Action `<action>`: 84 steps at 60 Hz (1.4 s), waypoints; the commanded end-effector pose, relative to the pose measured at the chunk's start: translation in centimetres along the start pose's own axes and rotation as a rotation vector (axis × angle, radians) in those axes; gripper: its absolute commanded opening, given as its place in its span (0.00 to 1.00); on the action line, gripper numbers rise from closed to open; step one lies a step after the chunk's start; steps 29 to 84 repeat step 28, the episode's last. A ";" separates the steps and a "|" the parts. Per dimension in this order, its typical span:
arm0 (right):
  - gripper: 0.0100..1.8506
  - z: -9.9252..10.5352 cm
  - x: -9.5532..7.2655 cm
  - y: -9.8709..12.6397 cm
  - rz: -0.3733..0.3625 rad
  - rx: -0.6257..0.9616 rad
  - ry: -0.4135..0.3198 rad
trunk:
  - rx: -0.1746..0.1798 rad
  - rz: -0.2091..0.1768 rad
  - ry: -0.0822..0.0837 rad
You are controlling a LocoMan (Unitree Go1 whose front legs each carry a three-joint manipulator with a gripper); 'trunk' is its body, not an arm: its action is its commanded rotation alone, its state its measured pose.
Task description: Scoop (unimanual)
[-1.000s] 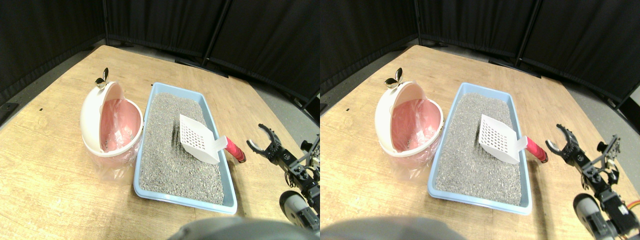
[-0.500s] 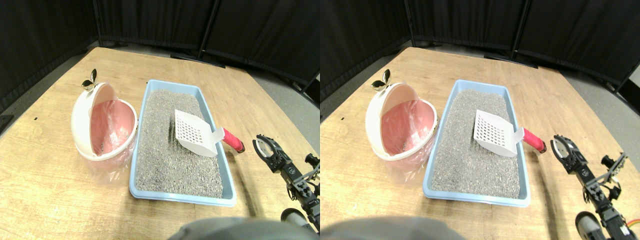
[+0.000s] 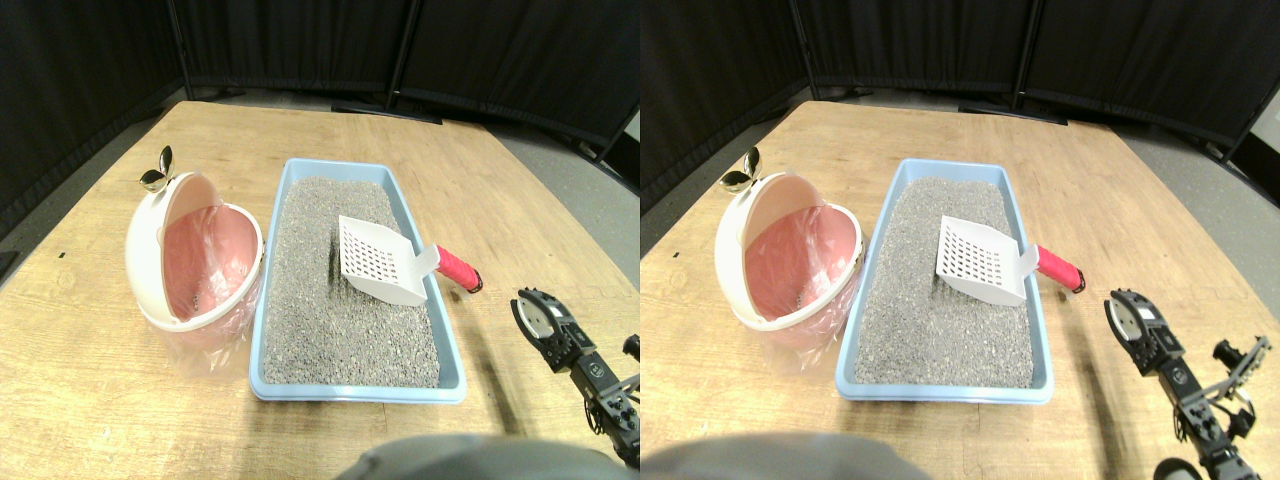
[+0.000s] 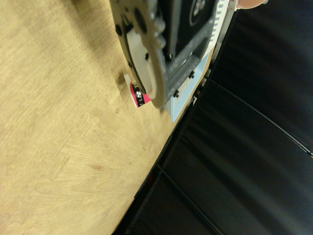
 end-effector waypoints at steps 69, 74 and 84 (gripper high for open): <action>0.02 0.2 -0.5 1.1 0.007 -0.016 -0.037 | -0.009 -0.030 -0.006; 0.02 0.2 -0.5 1.1 0.007 -0.016 -0.037 | -0.009 -0.030 -0.006; 0.02 0.2 -0.5 1.1 0.007 -0.016 -0.037 | -0.009 -0.030 -0.006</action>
